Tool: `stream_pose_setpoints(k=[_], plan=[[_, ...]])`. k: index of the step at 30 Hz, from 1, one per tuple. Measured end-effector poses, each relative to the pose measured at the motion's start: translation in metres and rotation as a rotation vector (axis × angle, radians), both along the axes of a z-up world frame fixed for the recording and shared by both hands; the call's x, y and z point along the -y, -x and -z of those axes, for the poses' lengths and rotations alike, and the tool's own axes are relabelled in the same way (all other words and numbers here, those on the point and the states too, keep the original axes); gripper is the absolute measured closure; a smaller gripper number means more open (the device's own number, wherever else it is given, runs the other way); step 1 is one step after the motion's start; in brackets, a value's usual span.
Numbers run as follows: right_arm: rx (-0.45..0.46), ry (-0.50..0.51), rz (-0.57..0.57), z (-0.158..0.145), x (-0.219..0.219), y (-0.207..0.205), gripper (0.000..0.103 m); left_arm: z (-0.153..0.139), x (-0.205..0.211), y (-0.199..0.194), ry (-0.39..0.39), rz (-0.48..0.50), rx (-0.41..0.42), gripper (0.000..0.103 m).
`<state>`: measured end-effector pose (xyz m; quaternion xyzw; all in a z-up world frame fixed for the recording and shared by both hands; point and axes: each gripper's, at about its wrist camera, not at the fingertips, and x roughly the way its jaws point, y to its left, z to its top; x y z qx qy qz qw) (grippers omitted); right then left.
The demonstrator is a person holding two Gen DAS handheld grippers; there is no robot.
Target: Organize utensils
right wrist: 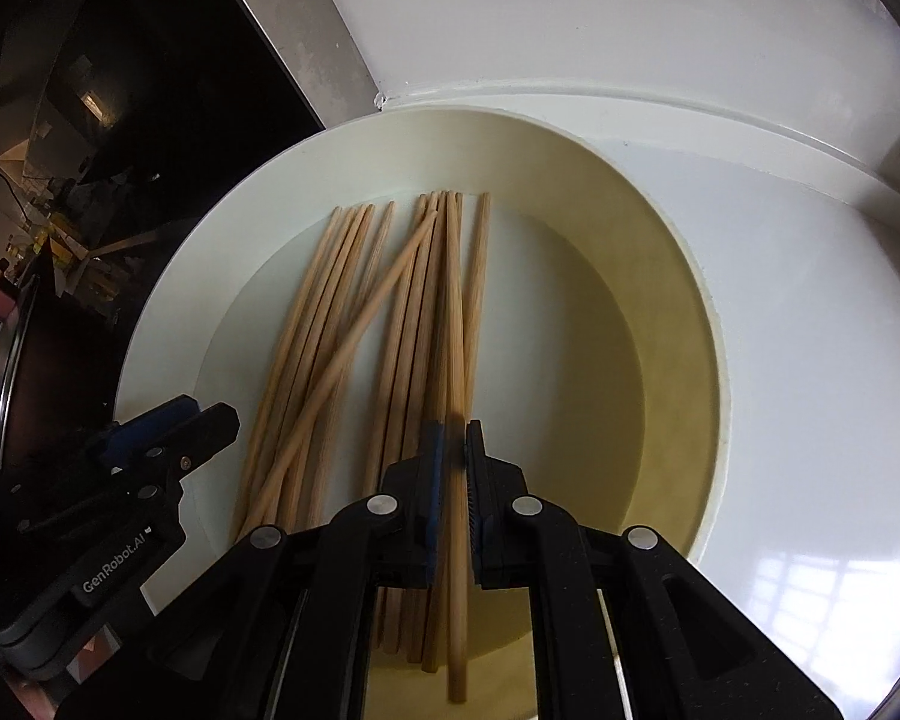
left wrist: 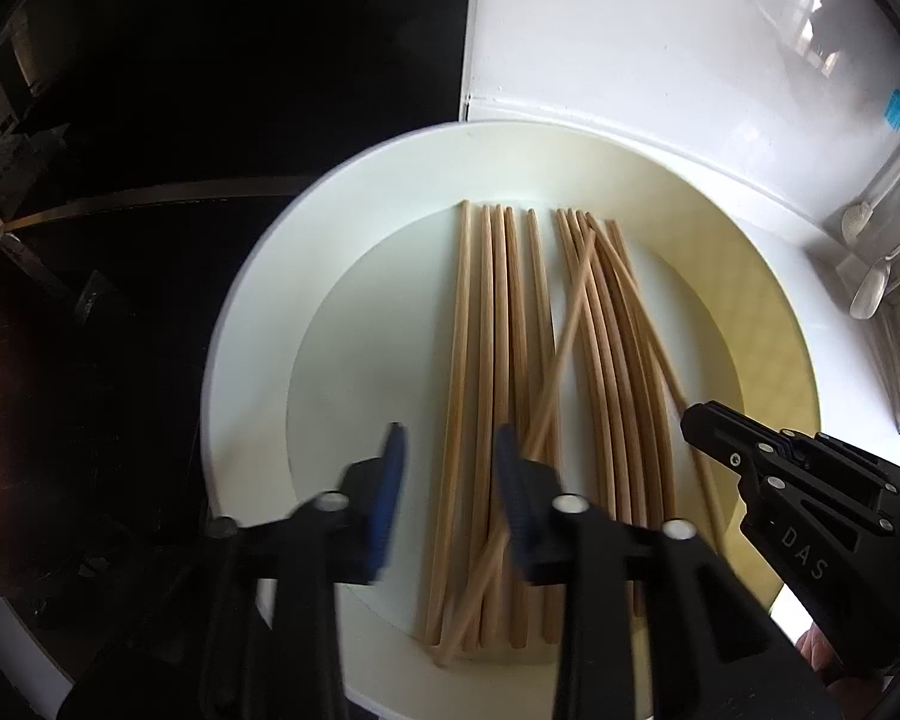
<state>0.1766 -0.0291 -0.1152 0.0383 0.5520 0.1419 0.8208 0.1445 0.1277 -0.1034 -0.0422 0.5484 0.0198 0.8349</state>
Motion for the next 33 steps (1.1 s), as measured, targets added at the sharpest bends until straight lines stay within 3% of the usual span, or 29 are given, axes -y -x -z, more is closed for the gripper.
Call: stream_pose_setpoints(k=[3,5,12,26,33], plan=[[0.039,0.005,0.007,-0.011,0.003,0.002,0.087,-0.012,-0.001,0.007,-0.003,-0.013,0.033,0.041],[0.058,0.000,0.013,-0.021,0.007,0.007,0.079,-0.019,-0.004,0.012,-0.004,-0.015,0.049,0.041],[0.113,-0.011,0.015,-0.047,0.014,0.028,0.062,-0.041,-0.005,0.026,-0.006,-0.034,0.091,0.021],[0.141,0.025,0.021,-0.067,0.025,0.062,0.051,-0.063,0.001,0.055,-0.024,-0.076,0.112,0.018],[0.158,0.027,0.019,-0.073,0.027,0.067,0.051,-0.068,0.001,0.060,-0.014,-0.080,0.118,0.018]])
